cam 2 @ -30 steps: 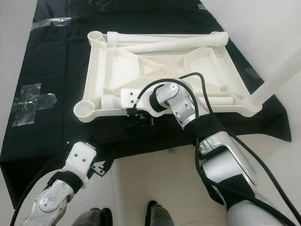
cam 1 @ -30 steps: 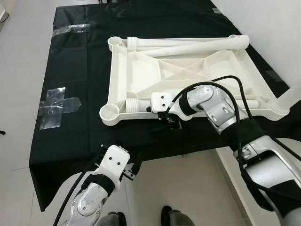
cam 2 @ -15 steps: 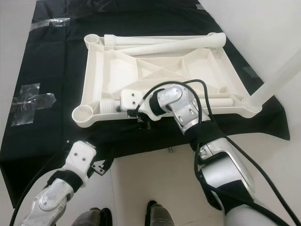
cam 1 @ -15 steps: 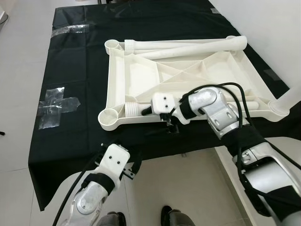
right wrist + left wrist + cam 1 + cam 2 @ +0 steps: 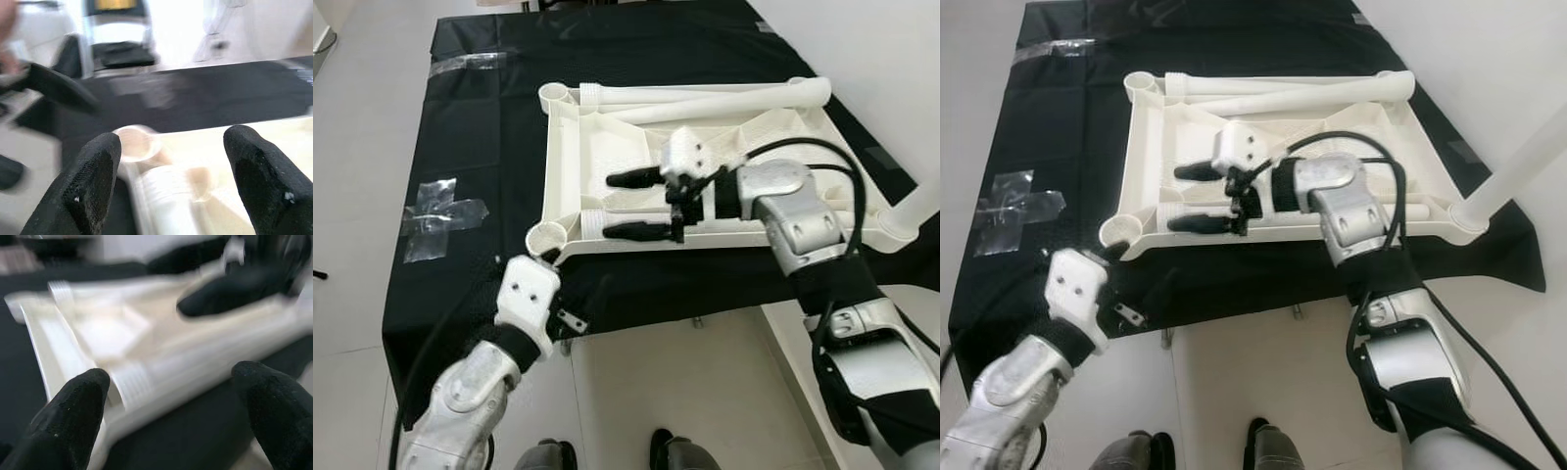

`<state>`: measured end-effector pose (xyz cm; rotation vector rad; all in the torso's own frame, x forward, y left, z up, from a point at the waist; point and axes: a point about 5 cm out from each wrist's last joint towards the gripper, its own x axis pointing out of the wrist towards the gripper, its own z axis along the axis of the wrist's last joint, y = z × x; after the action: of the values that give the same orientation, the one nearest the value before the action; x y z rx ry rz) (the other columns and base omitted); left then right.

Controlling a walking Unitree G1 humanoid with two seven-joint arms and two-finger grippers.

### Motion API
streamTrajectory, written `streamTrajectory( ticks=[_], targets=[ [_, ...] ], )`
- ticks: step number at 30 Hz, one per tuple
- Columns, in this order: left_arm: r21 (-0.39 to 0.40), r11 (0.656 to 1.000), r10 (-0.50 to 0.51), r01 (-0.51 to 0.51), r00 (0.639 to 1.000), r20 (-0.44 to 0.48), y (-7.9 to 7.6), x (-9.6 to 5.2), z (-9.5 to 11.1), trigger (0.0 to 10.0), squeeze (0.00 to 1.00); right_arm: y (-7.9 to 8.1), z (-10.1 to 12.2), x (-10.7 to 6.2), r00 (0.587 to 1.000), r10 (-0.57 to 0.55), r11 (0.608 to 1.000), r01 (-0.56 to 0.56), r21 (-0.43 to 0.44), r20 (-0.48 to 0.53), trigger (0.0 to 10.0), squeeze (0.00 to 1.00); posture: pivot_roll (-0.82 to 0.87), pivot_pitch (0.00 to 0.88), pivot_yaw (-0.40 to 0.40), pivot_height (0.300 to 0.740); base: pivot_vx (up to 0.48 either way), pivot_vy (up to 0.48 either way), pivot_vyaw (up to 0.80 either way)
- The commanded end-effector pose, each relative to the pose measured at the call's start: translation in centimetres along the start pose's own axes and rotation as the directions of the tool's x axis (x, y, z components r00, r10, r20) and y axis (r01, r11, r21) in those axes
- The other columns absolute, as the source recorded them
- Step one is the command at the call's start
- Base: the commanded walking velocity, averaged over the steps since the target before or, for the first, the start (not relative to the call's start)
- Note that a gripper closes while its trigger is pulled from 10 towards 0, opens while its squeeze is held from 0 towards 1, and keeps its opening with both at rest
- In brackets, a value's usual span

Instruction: Building children table

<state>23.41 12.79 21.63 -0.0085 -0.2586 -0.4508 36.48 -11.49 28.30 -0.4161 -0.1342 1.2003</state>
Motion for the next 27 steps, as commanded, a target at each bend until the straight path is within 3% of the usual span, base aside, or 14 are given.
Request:
streamTrajectory(
  ticks=[1, 3, 6, 7, 8, 10, 14, 17, 18, 22, 27],
  targets=[
    [-0.079, 0.996, 0.047, -0.049, 0.999, -0.017, 0.9, 0.1, 0.0, 10.0, 0.0, -1.0, -0.1, 0.0, 0.991, -0.132, 0.991, 0.132, 0.007, -0.001, 10.0, 0.0, 0.08, 0.244, -0.037, 0.74, 0.0, 0.0, 0.0],
    [-0.079, 0.996, 0.047, -0.049, 0.999, -0.017, 0.9, 0.1, 0.0, 10.0, 0.0, -1.0, -0.1, 0.0, 0.991, -0.132, 0.991, 0.132, 0.007, -0.001, 10.0, 0.0, 0.08, 0.244, -0.037, 0.74, 0.0, 0.0, 0.0],
    [-0.305, 0.932, 0.142, -0.197, 0.971, -0.194, 3.1, 1.6, -2.7, 10.0, 0.0, -2.7, -0.6, -0.4, 0.935, -0.354, 0.932, 0.356, 0.068, -0.031, 10.0, 0.0, 0.08, 0.24, -0.037, 0.74, 0.0, 0.0, 0.0],
    [-0.305, 0.932, 0.142, -0.197, 0.971, -0.194, 3.1, 1.6, -2.7, 10.0, 0.0, -2.7, -0.6, -0.4, 0.935, -0.354, 0.932, 0.356, 0.068, -0.031, 10.0, 0.0, 0.08, 0.24, -0.037, 0.74, 0.0, 0.0, 0.0],
    [-0.421, 0.881, 0.107, -0.217, 0.957, -0.27, 3.5, 2.6, -4.0, 10.0, 0.0, -3.3, -0.9, -1.2, 0.899, -0.433, 0.895, 0.437, 0.087, -0.062, 10.0, 0.0, 0.06, 0.235, -0.032, 0.74, 0.0, 0.0, 0.0],
    [-0.446, 0.871, 0.083, -0.207, 0.956, -0.283, 3.4, 2.9, -4.1, 10.0, 0.0, -3.5, -1.0, -1.5, 0.889, -0.452, 0.885, 0.458, 0.086, -0.075, 10.0, 0.0, 0.06, 0.236, -0.032, 0.74, 0.0, 0.0, 0.0],
    [-0.583, 0.804, -0.058, -0.118, 0.96, -0.275, 2.6, 5.3, -3.7, 10.0, 0.0, -4.1, -1.1, -2.5, 0.856, -0.508, 0.854, 0.515, 0.071, -0.099, 10.0, 0.0, 0.04, 0.235, -0.034, 0.74, 0.0, 0.0, 0.0],
    [-0.609, 0.788, -0.092, -0.092, 0.96, -0.264, 2.4, 6.0, -3.4, 10.0, 0.0, -4.1, -1.1, -2.6, 0.853, -0.512, 0.852, 0.519, 0.071, -0.1, 10.0, 0.0, 0.04, 0.234, -0.031, 0.74, 0.0, 0.0, 0.0],
    [-0.647, 0.76, -0.136, -0.064, 0.957, -0.255, 2.1, 6.9, -3.0, 10.0, 0.0, -4.0, -1.1, -2.6, 0.852, -0.514, 0.851, 0.521, 0.07, -0.101, 10.0, 0.0, 0.03, 0.234, -0.03, 0.74, 0.0, 0.0, 0.0],
    [-0.67, 0.741, -0.192, -0.034, 0.946, -0.26, 1.5, 7.7, -2.7, 10.0, 0.0, -3.8, -1.3, -2.4, 0.851, -0.513, 0.851, 0.522, 0.067, -0.11, 10.0, 0.0, 0.02, 0.234, -0.028, 0.74, 0.0, 0.0, 0.0],
    [-0.681, 0.729, -0.209, -0.069, 0.925, -0.317, 1.7, 8.2, -3.3, 10.0, 0.0, -3.4, -1.7, -2.4, 0.842, -0.523, 0.842, 0.534, 0.071, -0.131, 10.0, 0.0, 0.02, 0.236, -0.026, 0.74, 0.0, 0.0, 0.0]
  ],
)
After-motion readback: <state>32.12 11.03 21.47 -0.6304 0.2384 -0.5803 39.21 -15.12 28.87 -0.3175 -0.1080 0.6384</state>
